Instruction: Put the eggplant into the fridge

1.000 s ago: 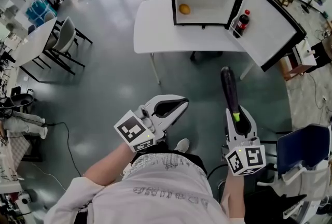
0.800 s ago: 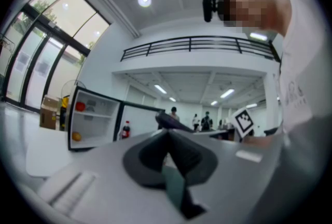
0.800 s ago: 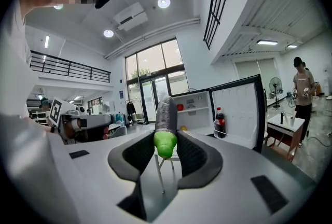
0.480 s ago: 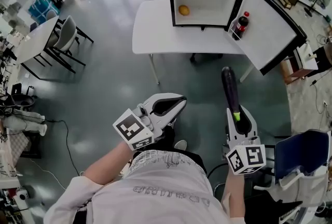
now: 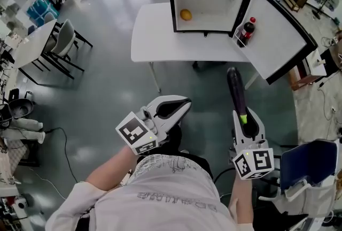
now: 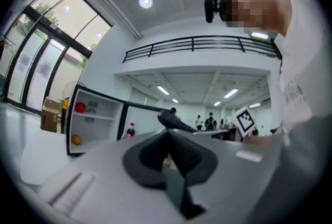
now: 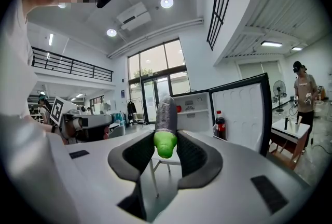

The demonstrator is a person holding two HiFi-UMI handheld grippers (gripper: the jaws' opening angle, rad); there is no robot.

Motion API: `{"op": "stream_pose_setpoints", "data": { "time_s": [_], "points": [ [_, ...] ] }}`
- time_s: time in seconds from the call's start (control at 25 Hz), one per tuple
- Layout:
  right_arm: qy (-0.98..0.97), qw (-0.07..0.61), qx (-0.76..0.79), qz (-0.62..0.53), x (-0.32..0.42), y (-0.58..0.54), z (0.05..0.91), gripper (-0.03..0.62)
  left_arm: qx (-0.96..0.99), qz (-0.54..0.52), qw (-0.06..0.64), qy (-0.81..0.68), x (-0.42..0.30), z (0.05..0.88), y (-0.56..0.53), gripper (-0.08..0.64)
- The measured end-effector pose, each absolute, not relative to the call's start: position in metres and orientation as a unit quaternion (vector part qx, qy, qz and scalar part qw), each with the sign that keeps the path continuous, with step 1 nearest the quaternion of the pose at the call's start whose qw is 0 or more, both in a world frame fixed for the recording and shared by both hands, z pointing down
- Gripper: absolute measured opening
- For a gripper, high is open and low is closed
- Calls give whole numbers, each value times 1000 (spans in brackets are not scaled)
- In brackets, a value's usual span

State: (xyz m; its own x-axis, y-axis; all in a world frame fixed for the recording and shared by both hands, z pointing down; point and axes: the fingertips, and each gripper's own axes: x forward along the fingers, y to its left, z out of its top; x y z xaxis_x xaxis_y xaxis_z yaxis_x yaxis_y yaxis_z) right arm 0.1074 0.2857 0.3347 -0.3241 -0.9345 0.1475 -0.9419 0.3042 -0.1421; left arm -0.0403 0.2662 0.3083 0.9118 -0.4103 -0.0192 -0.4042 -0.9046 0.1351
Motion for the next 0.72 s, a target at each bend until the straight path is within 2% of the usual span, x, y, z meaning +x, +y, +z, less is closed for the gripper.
{"op": "stream_pose_setpoints", "data": {
  "time_s": [0.72],
  "points": [
    [-801,34,584,126,98,168,357,132,972,-23,93,-213,-52,331,146,8]
  ]
}}
